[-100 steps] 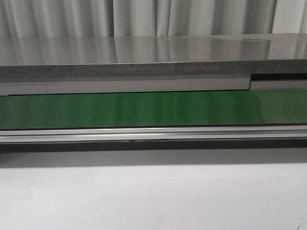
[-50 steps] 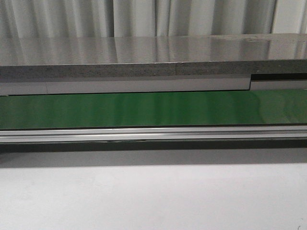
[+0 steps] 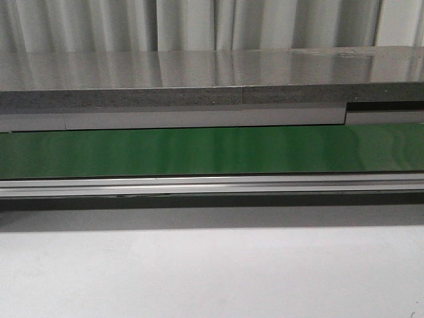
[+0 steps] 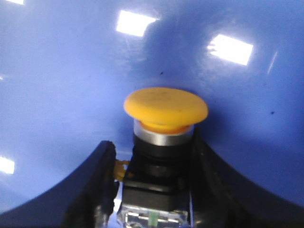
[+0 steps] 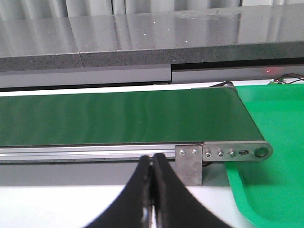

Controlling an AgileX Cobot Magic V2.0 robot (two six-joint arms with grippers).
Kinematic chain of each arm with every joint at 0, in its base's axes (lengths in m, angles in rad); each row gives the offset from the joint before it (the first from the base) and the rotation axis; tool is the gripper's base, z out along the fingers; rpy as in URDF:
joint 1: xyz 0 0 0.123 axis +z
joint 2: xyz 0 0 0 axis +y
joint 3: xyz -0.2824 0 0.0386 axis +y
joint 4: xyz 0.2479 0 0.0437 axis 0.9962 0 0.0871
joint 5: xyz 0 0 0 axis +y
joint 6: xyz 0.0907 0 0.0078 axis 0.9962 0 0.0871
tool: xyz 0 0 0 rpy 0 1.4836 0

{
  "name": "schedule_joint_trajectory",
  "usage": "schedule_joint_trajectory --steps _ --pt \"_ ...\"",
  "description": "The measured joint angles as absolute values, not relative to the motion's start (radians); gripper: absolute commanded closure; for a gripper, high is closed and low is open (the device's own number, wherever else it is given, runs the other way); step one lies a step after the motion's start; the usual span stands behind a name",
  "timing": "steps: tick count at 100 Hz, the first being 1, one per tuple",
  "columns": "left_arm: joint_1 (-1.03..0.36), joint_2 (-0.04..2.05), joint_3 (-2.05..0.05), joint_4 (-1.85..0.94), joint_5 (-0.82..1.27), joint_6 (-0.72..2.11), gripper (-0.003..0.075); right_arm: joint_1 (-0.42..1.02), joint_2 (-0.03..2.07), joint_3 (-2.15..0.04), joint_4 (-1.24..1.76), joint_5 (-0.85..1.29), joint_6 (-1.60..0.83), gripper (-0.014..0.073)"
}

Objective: Move button from left to right
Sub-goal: 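Close the left gripper on the button and carry it over the belt, then set the button on the belt end and open the left gripper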

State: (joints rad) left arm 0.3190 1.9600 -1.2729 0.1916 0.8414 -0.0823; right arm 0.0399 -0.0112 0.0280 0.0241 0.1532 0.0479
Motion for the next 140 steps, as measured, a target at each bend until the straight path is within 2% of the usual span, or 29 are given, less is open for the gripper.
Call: schedule_joint_trajectory --steps 26,54,82,121,133,140 --pt "0.319 1.938 -1.329 0.192 0.895 -0.081 0.0651 0.04 -0.011 0.028 0.024 0.153 0.048 0.0661" --pt "0.306 1.778 -1.378 0.15 0.913 -0.081 0.0651 0.04 -0.011 0.028 0.024 0.153 0.048 0.0661" --pt "0.198 1.725 -1.378 0.116 0.931 -0.081 0.0651 0.04 -0.011 0.028 0.024 0.153 0.048 0.0661" --pt "0.084 1.789 -1.378 0.111 0.931 -0.076 0.0648 0.04 -0.011 0.028 0.024 0.153 0.048 0.0661" --pt "0.084 1.803 -1.378 0.111 0.934 -0.072 0.0601 0.04 -0.011 0.028 0.024 0.153 0.048 0.0661" --pt "0.084 1.809 -1.378 0.111 0.937 -0.066 0.0533 0.04 -0.011 0.028 0.024 0.153 0.048 0.0661"
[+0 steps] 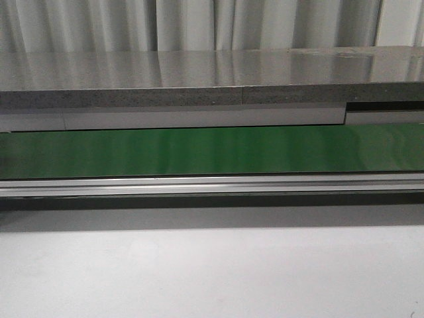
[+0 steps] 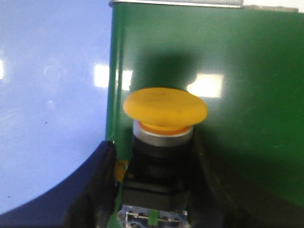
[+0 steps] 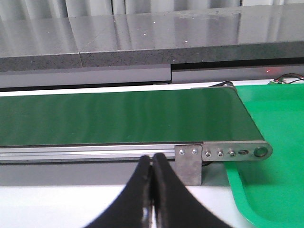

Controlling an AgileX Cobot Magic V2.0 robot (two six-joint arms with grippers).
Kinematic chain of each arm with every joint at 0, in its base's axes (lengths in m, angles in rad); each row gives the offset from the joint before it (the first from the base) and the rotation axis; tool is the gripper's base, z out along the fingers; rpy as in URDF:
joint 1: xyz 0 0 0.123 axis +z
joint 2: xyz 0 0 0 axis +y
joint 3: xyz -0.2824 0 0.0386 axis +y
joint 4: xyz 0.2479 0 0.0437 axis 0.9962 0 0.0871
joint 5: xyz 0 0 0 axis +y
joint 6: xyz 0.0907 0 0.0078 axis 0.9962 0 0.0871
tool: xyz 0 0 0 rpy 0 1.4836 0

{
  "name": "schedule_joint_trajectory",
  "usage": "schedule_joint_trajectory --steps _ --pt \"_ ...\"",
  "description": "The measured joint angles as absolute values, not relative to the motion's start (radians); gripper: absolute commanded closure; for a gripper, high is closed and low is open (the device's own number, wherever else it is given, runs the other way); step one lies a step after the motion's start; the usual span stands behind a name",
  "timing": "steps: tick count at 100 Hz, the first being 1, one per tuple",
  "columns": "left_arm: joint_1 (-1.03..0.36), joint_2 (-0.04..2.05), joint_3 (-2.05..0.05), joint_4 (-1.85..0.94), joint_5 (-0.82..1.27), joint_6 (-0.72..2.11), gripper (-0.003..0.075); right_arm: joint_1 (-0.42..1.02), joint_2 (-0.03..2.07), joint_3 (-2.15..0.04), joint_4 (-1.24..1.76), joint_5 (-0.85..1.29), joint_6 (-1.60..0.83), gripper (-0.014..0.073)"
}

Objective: Move button from left to right
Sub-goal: 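Set the button on the belt end and open the left gripper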

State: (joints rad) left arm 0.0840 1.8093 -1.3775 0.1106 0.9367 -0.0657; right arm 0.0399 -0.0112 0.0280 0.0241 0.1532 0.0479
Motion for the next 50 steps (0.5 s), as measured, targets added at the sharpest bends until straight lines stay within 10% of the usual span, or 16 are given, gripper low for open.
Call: schedule_joint_trajectory --steps 24,50 --pt "0.084 1.812 -1.378 0.111 0.937 -0.054 0.0189 0.04 -0.011 0.028 0.024 0.153 0.048 0.0661" --pt "0.084 1.812 -1.378 0.052 0.947 -0.007 0.0166 0.04 -0.011 0.028 0.024 0.153 0.048 0.0661"
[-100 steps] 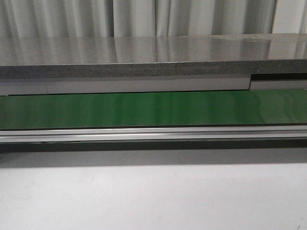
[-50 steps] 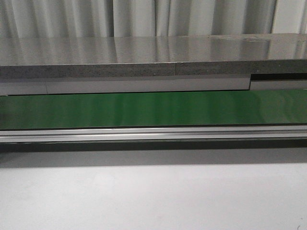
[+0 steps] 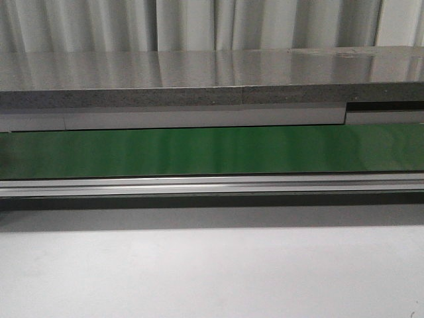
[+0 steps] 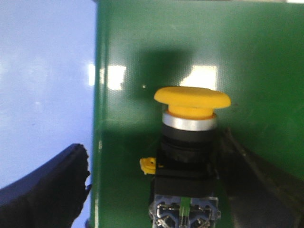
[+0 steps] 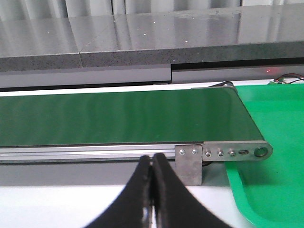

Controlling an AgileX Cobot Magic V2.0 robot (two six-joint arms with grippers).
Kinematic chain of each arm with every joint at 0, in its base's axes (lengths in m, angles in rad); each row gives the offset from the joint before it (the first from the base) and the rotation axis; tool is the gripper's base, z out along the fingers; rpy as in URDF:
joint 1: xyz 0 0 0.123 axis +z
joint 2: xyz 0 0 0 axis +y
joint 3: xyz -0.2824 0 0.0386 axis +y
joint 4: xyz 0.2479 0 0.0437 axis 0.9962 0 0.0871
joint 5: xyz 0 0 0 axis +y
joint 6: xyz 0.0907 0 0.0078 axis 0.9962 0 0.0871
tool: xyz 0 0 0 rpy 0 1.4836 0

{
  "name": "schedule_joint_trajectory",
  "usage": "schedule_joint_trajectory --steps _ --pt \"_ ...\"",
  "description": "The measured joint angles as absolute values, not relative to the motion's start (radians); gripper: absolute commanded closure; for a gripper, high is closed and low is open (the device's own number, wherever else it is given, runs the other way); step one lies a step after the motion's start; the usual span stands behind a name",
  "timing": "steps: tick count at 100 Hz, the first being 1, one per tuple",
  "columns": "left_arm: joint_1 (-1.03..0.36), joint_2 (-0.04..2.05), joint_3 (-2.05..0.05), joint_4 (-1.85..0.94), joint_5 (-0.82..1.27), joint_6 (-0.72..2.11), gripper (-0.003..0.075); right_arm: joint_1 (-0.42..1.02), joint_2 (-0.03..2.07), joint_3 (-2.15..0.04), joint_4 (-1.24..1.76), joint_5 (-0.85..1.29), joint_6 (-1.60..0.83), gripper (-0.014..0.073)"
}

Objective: Move button from left to right
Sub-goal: 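Set the button on the belt end and open the left gripper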

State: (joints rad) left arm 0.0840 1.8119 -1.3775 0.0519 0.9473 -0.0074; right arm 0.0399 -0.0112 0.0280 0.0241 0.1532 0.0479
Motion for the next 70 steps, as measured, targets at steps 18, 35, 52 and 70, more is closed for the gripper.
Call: schedule_joint_trajectory --steps 18,35,52,70 --pt "0.084 1.769 -1.378 0.015 0.954 0.017 0.0166 0.04 -0.011 0.028 0.024 0.153 0.048 0.0661" --pt "0.081 1.666 -1.378 0.0 0.923 0.032 0.0166 0.04 -0.011 0.028 0.024 0.153 0.048 0.0661" --pt "0.059 1.525 -1.316 -0.009 0.853 0.042 0.0166 0.04 -0.011 0.028 0.024 0.153 0.048 0.0661" --pt "0.016 1.33 -1.165 -0.013 0.733 0.042 0.0166 0.04 -0.011 0.028 0.024 0.153 0.048 0.0661"
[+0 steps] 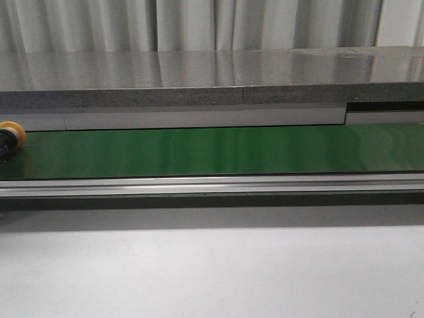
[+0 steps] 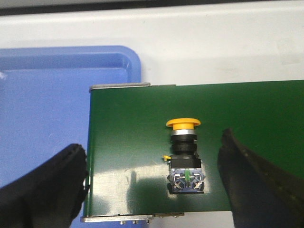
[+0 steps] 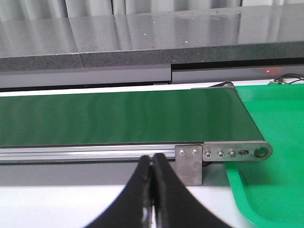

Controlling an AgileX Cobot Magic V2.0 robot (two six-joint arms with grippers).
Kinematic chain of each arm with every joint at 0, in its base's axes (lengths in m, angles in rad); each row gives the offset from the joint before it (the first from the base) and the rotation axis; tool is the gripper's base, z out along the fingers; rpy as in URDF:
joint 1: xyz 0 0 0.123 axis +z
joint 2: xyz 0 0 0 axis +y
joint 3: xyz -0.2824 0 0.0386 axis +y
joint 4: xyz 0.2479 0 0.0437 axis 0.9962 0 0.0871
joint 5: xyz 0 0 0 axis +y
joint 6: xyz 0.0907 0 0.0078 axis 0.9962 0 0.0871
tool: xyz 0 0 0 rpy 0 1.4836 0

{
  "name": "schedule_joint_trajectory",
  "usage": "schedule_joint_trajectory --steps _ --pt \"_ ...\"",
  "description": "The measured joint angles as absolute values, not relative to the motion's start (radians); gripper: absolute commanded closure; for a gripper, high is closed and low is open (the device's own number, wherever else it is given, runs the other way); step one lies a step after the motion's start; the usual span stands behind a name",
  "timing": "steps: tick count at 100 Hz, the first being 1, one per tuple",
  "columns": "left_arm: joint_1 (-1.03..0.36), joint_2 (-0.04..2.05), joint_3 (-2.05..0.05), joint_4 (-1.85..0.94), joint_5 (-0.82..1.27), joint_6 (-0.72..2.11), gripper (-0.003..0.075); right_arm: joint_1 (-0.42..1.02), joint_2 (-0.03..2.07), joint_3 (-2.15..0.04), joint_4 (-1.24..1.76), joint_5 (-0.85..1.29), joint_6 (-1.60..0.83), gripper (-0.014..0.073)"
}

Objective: Move button from left to right

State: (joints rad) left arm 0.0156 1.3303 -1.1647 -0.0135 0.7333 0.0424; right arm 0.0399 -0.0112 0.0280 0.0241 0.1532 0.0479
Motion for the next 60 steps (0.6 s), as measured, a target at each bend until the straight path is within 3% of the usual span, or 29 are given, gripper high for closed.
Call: schedule_joint_trajectory --steps 60 --pt "-0.03 0.638 -0.47 -0.032 0.276 0.047 0.0166 0.04 -0.011 0.028 0.024 0.153 0.048 0.0661"
